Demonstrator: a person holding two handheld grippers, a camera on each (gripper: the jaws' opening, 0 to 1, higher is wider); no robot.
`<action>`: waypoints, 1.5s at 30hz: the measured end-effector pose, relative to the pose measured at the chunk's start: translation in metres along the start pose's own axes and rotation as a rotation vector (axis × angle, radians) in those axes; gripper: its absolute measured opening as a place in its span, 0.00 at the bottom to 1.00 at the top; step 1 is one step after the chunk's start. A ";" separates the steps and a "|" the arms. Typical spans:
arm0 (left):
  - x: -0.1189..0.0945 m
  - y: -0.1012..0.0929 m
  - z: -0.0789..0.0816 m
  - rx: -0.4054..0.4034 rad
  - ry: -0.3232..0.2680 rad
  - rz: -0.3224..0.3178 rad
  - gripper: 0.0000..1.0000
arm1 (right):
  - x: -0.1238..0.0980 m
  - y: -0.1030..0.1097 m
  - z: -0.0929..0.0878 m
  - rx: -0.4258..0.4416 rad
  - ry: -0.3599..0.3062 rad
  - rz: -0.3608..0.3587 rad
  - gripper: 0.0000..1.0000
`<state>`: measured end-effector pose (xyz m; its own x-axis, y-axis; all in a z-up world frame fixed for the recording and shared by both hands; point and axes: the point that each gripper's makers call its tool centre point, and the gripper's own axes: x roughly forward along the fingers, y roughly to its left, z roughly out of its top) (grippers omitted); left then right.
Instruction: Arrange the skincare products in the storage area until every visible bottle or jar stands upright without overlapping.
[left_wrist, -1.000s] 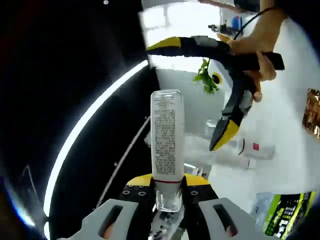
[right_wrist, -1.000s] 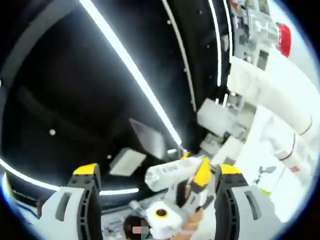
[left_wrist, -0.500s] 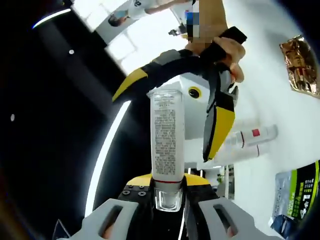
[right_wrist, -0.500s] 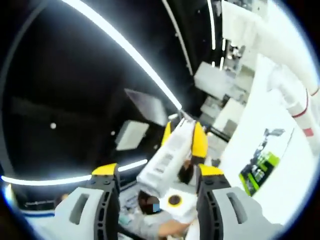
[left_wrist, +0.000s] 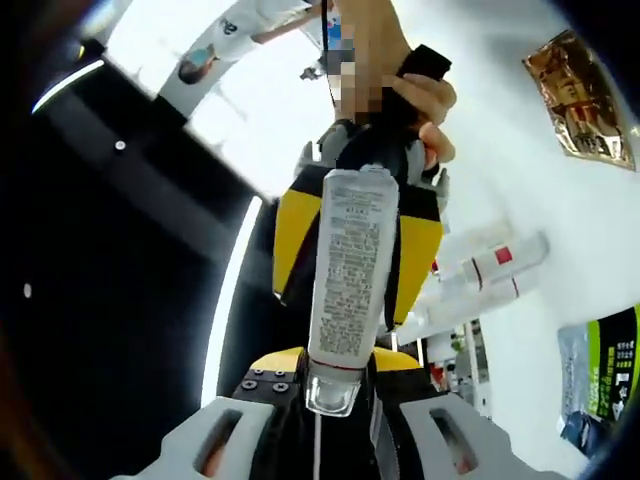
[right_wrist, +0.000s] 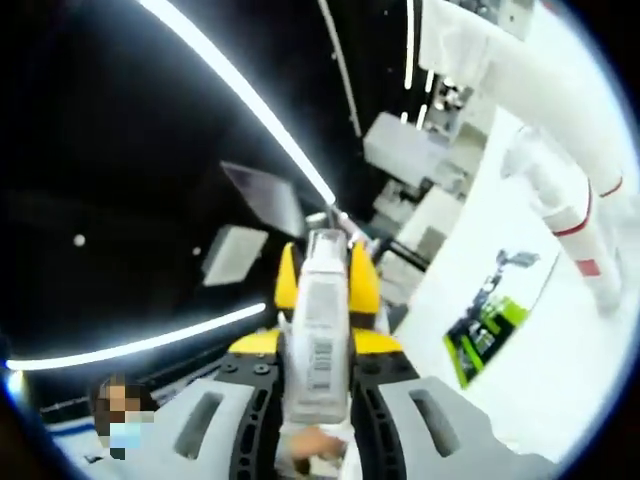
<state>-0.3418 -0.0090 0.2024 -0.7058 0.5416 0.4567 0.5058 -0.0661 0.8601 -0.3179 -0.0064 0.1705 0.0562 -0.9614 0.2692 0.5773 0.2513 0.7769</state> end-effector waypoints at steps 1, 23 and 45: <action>0.000 0.001 0.000 -0.009 -0.005 0.005 0.24 | 0.001 0.002 -0.005 0.001 0.002 -0.005 0.22; 0.011 -0.009 -0.062 -1.236 0.086 -0.064 0.75 | -0.013 0.031 0.022 -0.203 -0.187 0.004 0.22; -0.002 0.013 -0.014 -2.533 -0.445 -0.488 0.52 | 0.003 0.013 0.006 -0.376 -0.093 -0.102 0.22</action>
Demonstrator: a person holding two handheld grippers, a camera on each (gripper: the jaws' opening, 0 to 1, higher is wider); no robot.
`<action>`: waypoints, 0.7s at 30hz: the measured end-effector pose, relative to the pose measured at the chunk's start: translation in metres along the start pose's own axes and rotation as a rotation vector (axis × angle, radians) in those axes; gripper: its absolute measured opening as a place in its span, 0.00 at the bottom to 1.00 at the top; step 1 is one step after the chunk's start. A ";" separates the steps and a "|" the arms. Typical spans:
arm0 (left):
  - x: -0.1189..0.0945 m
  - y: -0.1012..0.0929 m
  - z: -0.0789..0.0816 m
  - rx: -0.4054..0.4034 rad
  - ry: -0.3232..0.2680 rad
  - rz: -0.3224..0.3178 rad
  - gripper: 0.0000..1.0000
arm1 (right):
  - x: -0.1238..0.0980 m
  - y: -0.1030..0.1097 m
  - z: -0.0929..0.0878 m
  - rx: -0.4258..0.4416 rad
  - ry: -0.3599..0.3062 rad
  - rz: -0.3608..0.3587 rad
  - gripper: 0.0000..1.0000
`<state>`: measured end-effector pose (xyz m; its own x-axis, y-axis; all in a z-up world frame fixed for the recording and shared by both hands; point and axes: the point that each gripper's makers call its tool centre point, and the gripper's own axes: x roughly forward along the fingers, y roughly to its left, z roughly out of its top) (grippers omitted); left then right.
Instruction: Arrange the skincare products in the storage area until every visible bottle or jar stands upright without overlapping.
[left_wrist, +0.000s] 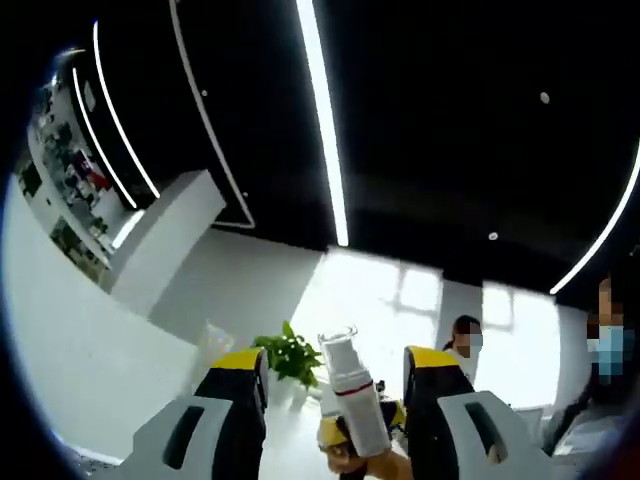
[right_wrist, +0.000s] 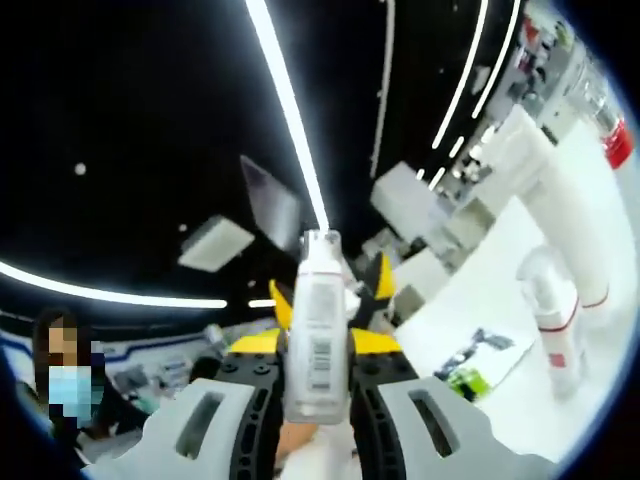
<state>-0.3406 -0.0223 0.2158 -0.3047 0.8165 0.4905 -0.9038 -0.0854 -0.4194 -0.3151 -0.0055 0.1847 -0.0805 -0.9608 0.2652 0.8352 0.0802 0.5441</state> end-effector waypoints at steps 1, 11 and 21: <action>0.001 -0.004 -0.010 -0.029 0.054 -0.032 0.49 | 0.001 -0.001 -0.001 -0.006 0.007 -0.005 0.22; 0.001 -0.007 -0.027 -0.103 0.147 -0.005 0.21 | 0.006 -0.014 -0.014 -0.116 0.077 -0.043 0.22; -0.003 0.001 -0.036 0.043 0.234 0.087 0.20 | -0.006 -0.047 -0.029 -0.347 0.221 -0.180 0.24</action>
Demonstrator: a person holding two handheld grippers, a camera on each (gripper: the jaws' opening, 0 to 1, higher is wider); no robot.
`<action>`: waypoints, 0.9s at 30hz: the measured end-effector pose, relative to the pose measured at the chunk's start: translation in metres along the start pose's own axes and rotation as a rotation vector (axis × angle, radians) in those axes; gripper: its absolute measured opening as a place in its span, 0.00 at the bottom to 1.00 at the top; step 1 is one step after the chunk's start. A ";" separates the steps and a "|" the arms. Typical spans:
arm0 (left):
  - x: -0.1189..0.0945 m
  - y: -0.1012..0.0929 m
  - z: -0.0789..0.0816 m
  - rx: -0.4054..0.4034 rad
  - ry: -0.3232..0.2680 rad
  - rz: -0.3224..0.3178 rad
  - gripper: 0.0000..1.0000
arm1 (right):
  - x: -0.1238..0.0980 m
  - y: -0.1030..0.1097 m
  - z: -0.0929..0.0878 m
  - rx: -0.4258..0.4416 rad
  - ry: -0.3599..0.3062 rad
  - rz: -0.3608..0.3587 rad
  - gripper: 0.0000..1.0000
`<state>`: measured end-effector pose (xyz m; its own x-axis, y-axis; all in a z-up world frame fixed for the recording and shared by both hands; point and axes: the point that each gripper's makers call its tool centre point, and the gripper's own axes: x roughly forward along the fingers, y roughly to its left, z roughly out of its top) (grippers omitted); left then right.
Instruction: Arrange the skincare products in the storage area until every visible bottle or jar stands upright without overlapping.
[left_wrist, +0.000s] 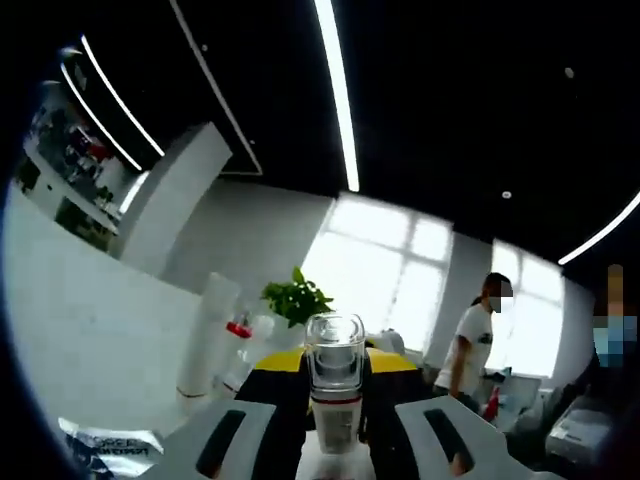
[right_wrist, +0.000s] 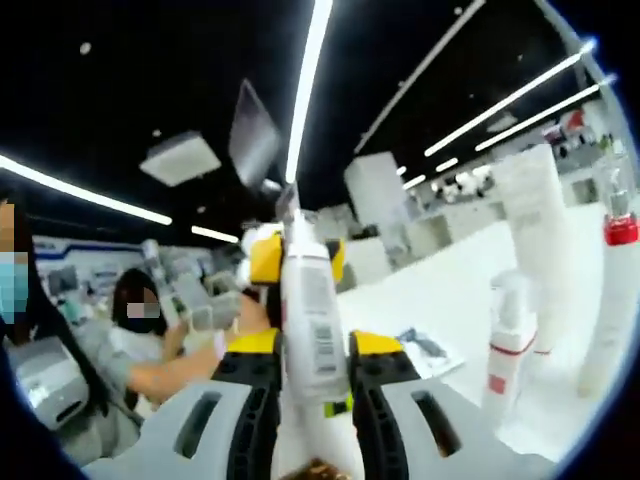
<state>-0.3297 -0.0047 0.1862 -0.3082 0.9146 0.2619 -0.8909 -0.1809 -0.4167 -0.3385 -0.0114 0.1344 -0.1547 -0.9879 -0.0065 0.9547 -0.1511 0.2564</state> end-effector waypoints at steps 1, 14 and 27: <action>0.000 0.000 -0.001 0.005 0.007 -0.003 0.20 | 0.001 0.001 -0.004 -0.011 0.017 0.005 0.25; -0.002 -0.004 -0.033 0.127 0.248 -0.072 0.20 | 0.000 0.024 -0.034 -0.047 0.146 0.097 0.20; 0.011 0.008 -0.033 0.294 0.165 -0.028 0.47 | -0.019 0.016 -0.047 -0.059 0.147 0.131 0.19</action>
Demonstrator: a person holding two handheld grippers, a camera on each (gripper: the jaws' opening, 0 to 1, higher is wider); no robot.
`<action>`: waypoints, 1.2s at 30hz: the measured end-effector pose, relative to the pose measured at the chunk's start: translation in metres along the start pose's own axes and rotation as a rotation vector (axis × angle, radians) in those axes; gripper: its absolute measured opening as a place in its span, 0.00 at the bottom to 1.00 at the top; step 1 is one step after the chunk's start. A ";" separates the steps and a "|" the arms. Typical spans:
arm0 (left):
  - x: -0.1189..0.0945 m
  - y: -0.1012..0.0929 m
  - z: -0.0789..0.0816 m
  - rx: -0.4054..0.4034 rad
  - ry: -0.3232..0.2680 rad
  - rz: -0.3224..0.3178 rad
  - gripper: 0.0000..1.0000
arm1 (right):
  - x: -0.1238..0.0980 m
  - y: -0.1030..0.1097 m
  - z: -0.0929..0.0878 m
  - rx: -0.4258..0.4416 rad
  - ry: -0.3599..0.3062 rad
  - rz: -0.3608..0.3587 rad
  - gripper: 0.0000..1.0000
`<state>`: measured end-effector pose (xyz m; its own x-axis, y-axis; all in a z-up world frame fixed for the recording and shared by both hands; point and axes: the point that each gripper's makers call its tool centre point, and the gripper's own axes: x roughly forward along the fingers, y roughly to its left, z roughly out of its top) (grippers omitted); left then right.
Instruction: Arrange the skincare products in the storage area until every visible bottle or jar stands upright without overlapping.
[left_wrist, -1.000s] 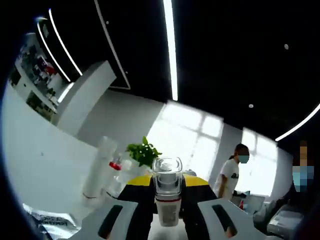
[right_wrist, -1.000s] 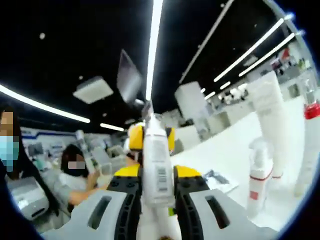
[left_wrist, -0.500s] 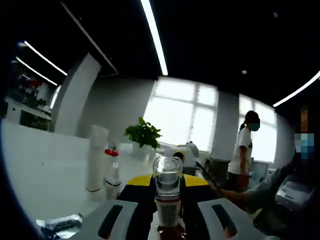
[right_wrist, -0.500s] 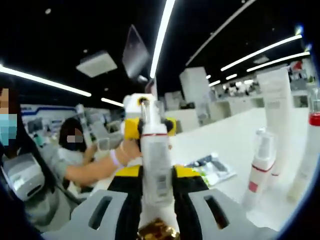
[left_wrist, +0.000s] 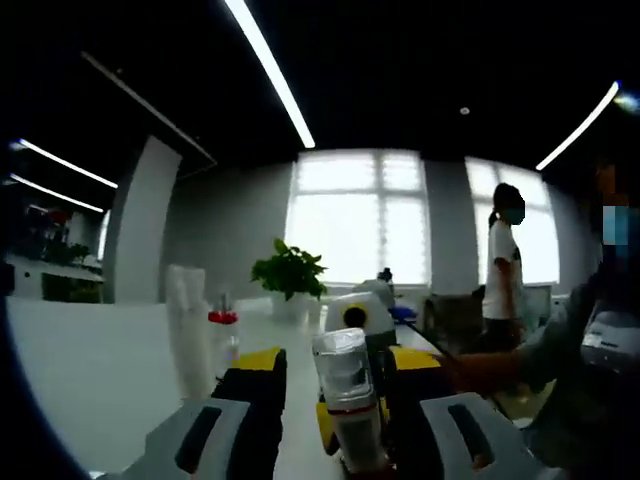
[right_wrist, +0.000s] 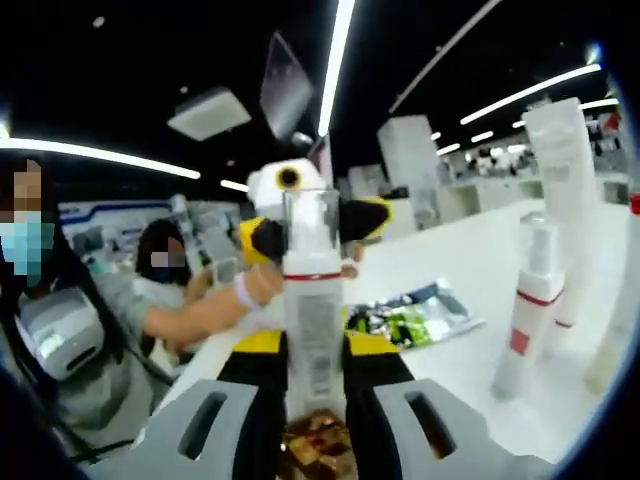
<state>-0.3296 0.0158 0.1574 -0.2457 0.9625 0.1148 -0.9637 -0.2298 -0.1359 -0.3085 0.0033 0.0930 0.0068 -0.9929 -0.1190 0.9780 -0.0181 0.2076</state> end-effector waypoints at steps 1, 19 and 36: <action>-0.001 0.002 0.000 -0.008 -0.007 0.010 0.47 | -0.004 -0.003 0.001 0.004 -0.013 -0.007 0.19; -0.014 0.019 0.027 -0.063 -0.163 0.072 0.42 | -0.101 -0.126 0.005 0.013 -0.141 -0.616 0.19; -0.013 0.016 0.025 -0.059 -0.169 0.072 0.43 | -0.109 -0.146 -0.013 -0.119 -0.072 -0.725 0.19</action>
<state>-0.3447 -0.0037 0.1782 -0.3324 0.9049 0.2660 -0.9365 -0.2831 -0.2070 -0.4490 0.1159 0.0634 -0.6596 -0.7416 -0.1220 0.7477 -0.6640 -0.0060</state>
